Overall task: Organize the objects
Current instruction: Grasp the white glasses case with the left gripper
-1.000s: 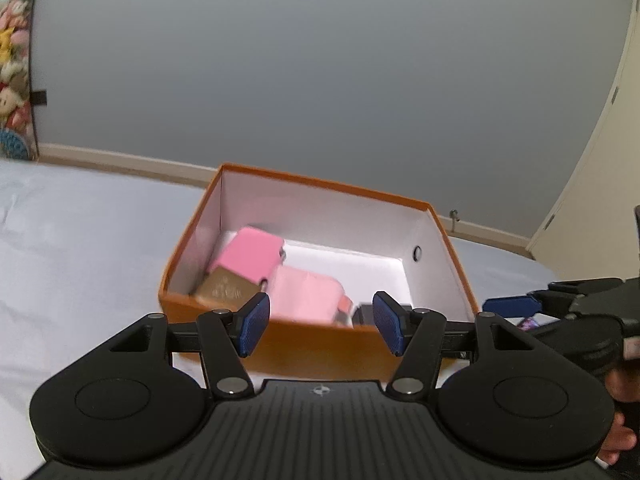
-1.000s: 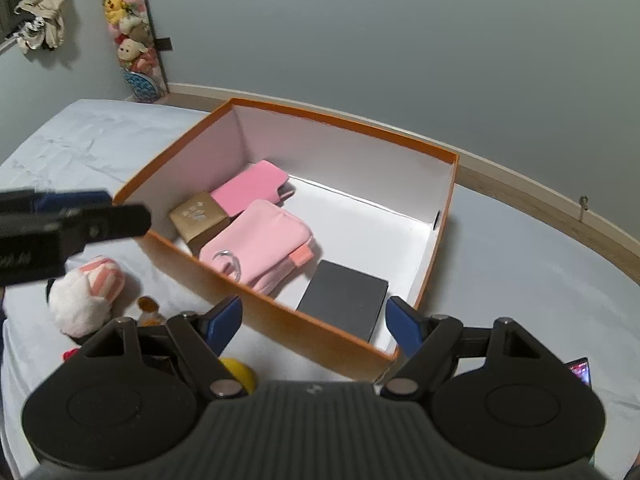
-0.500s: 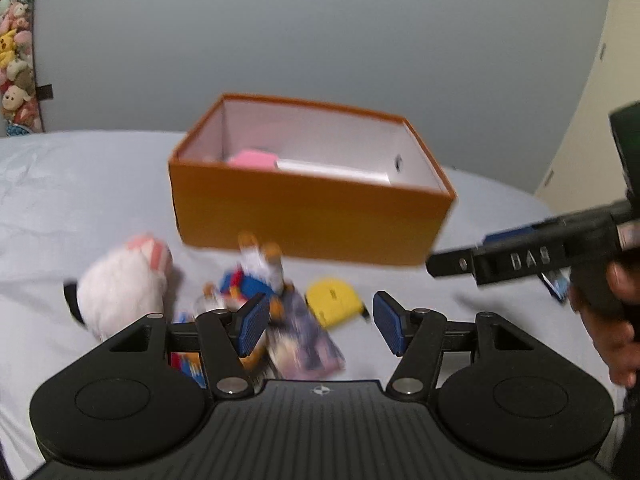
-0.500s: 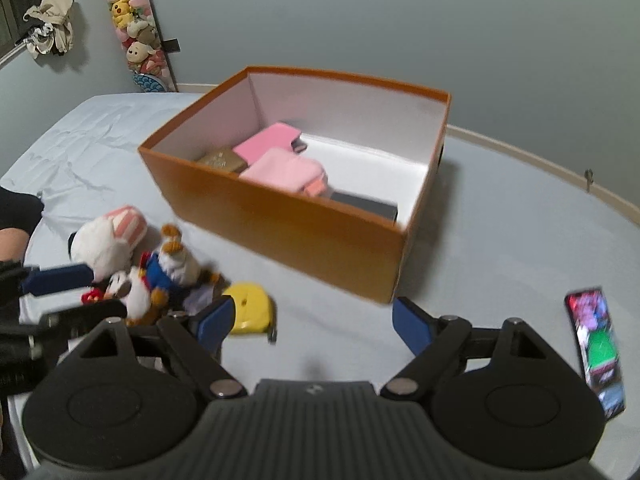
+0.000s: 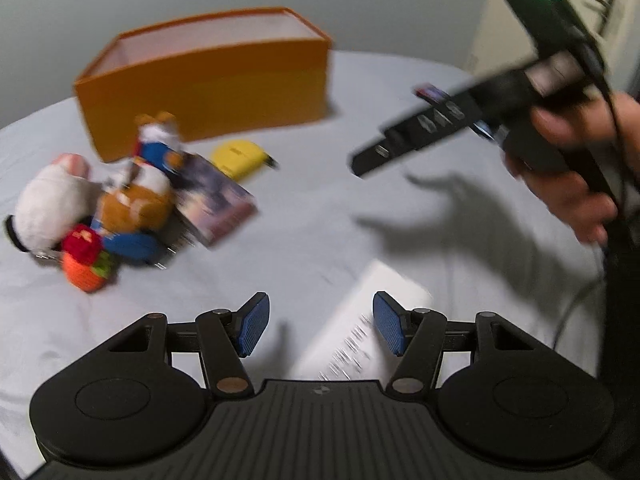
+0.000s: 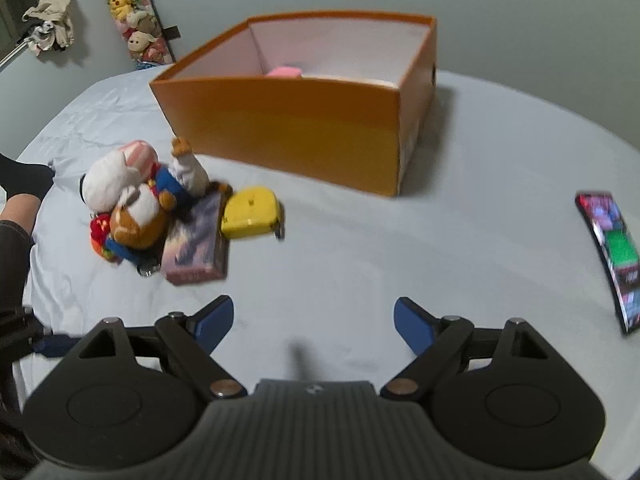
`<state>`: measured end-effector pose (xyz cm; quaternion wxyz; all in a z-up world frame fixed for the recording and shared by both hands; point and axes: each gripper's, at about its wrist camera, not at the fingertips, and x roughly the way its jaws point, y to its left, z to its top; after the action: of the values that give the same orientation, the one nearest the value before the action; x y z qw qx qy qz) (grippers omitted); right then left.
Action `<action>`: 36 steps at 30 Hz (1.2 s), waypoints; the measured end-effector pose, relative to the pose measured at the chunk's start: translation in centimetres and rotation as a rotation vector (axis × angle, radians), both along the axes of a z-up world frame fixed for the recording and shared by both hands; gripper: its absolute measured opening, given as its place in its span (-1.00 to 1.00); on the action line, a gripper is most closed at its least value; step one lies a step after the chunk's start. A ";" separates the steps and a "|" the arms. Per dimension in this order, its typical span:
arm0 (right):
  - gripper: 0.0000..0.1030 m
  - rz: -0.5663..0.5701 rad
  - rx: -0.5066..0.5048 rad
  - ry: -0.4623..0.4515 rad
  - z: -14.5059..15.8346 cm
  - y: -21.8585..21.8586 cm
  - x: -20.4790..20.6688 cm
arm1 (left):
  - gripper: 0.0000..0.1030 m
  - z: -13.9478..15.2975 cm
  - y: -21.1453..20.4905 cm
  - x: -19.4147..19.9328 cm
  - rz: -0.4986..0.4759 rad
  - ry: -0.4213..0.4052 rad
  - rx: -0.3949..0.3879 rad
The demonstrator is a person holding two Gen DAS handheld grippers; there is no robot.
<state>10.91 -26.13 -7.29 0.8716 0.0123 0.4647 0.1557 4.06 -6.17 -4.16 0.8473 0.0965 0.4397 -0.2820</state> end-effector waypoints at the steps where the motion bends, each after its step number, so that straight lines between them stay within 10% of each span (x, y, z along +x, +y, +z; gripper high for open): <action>1: 0.71 -0.004 0.003 0.006 -0.2 -0.1 -0.2 | 0.36 -0.3 -0.1 -0.4 -0.021 0.002 0.005; 21: 0.73 -0.005 0.008 0.017 -0.7 0.1 -1.3 | 0.71 -3.8 -2.0 -1.3 -0.122 0.043 0.114; 36: 0.74 0.018 -0.013 0.023 -1.1 0.8 -1.2 | 0.50 -3.4 -1.0 0.2 0.050 0.107 0.043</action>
<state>9.68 -25.36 -8.44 0.8648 0.0041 0.4759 0.1603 4.25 -7.16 -7.61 0.8270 0.0886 0.4927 -0.2558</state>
